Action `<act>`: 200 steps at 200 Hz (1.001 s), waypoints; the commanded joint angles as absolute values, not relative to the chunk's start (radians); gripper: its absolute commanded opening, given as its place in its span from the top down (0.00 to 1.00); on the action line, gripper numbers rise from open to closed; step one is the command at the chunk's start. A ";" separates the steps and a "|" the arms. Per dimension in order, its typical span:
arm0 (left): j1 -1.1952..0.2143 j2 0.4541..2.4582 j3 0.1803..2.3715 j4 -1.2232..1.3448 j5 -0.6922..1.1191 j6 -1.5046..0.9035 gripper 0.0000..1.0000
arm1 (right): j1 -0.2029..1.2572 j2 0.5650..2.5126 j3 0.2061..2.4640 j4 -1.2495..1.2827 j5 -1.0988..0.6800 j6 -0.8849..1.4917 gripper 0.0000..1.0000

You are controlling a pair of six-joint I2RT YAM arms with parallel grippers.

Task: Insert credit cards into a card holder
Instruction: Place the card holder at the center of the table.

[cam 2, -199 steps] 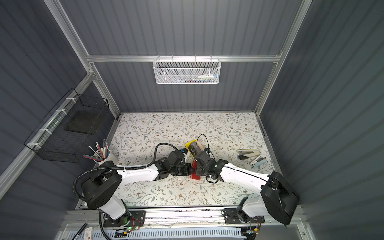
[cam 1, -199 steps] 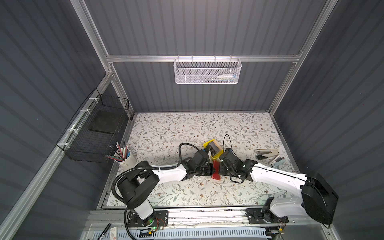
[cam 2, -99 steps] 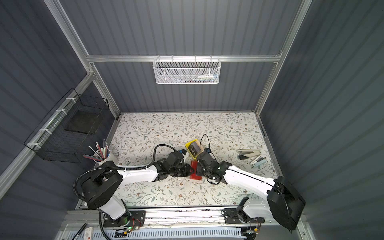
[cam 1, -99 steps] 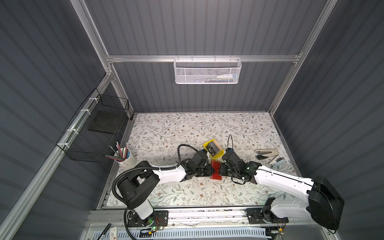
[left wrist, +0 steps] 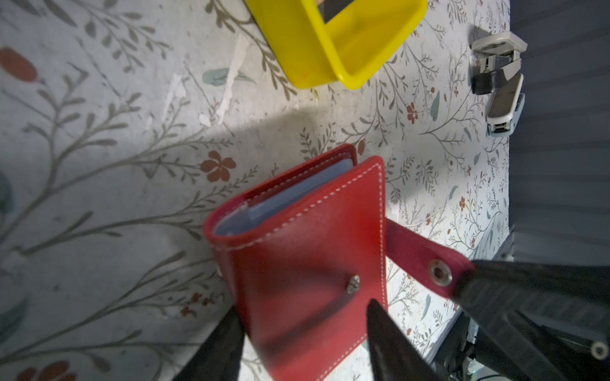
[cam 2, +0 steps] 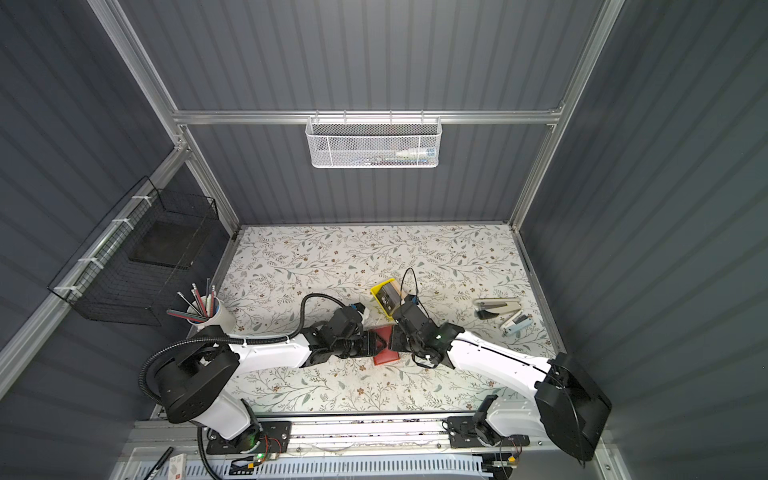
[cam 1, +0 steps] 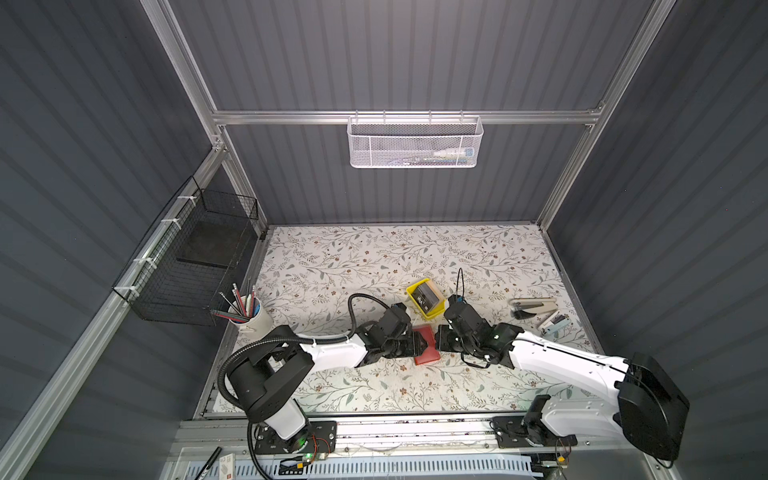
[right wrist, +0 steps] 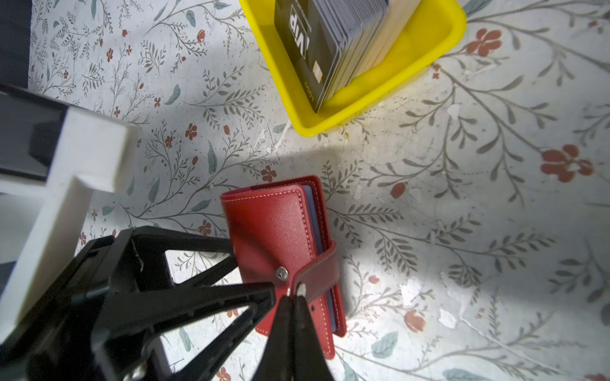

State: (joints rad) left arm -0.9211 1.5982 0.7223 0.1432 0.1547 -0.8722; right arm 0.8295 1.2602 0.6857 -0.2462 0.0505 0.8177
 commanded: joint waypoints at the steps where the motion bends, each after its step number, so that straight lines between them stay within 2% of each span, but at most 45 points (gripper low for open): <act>1: -0.914 1.558 0.700 0.127 0.138 -0.852 0.24 | 0.836 1.251 0.673 -0.235 0.049 0.802 0.96; 30: -0.913 1.518 0.678 0.102 0.115 -0.844 0.00 | 0.836 1.236 0.669 -0.236 0.052 0.799 0.96; 96: -0.912 1.451 0.666 0.037 0.098 -0.811 0.00 | 0.842 1.202 0.680 -0.239 0.042 0.778 0.97; 200: -0.913 1.498 0.713 0.067 0.130 -0.801 0.00 | 0.853 1.125 0.658 -0.237 0.042 0.750 0.97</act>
State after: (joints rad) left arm -0.9192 1.4773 0.6807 0.0685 0.1200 -0.8219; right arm 0.8455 1.1370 0.6796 -0.2386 0.0437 0.7654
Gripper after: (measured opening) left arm 0.997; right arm 0.047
